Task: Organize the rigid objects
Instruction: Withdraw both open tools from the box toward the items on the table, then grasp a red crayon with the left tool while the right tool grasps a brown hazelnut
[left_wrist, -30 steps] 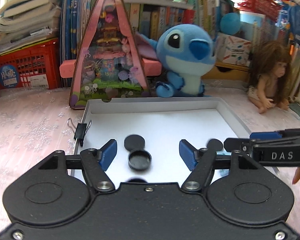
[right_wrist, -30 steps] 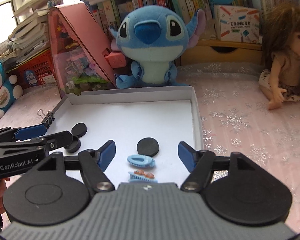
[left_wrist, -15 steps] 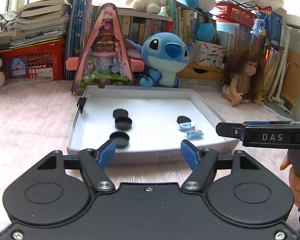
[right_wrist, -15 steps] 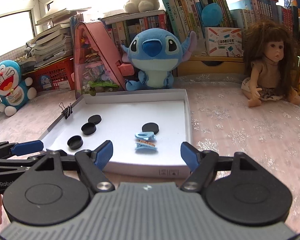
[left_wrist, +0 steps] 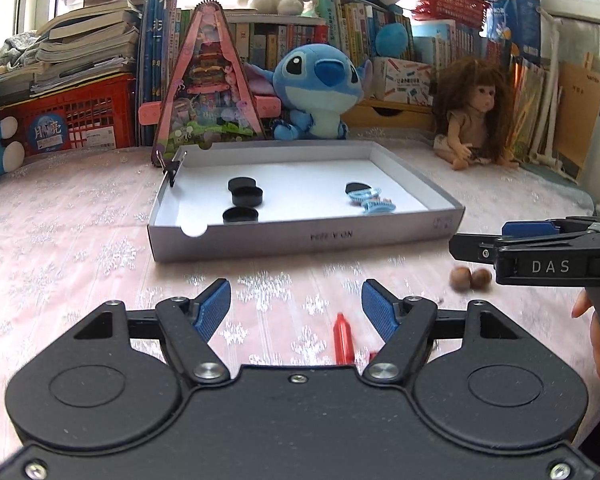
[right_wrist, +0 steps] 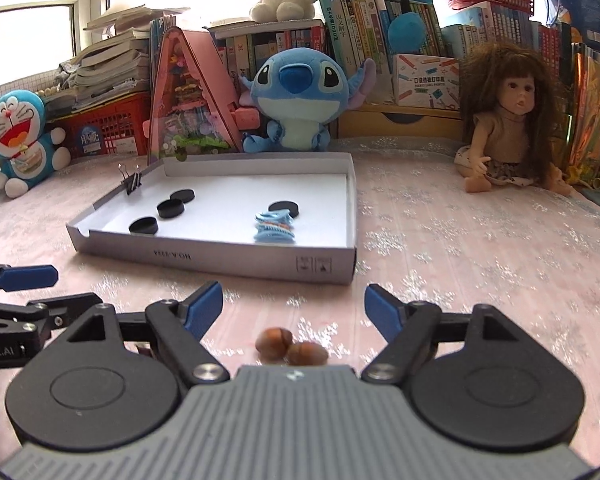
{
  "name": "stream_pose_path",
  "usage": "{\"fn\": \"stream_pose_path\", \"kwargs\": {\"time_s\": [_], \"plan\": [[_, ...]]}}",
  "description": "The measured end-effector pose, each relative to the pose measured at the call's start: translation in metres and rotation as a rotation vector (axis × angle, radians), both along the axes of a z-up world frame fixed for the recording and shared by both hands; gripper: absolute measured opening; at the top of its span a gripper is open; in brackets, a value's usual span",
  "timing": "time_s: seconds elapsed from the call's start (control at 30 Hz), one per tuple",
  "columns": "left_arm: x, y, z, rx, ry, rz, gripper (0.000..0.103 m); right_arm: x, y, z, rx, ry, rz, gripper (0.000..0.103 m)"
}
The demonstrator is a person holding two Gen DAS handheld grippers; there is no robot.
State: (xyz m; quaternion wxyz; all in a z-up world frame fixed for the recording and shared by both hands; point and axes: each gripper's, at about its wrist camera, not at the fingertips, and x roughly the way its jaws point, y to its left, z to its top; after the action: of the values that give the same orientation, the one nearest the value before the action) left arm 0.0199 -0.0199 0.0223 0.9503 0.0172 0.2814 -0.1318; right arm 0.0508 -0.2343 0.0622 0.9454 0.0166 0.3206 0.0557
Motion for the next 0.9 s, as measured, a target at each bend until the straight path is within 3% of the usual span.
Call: {"fn": "stream_pose_path", "kwargs": {"time_s": [0.37, 0.67, 0.9], "plan": [[-0.007, 0.003, -0.021, -0.003, 0.068, -0.025, 0.057, -0.009, 0.000, -0.027, -0.004, 0.035, 0.028, 0.086], [-0.009, -0.006, -0.029, 0.048, 0.008, -0.020, 0.052, -0.008, 0.004, -0.028, -0.004, 0.046, 0.052, 0.085], [-0.010, -0.005, -0.031, 0.043, -0.002, -0.012, 0.049, -0.007, 0.004, -0.028, -0.006, 0.044, 0.054, 0.085]]}}
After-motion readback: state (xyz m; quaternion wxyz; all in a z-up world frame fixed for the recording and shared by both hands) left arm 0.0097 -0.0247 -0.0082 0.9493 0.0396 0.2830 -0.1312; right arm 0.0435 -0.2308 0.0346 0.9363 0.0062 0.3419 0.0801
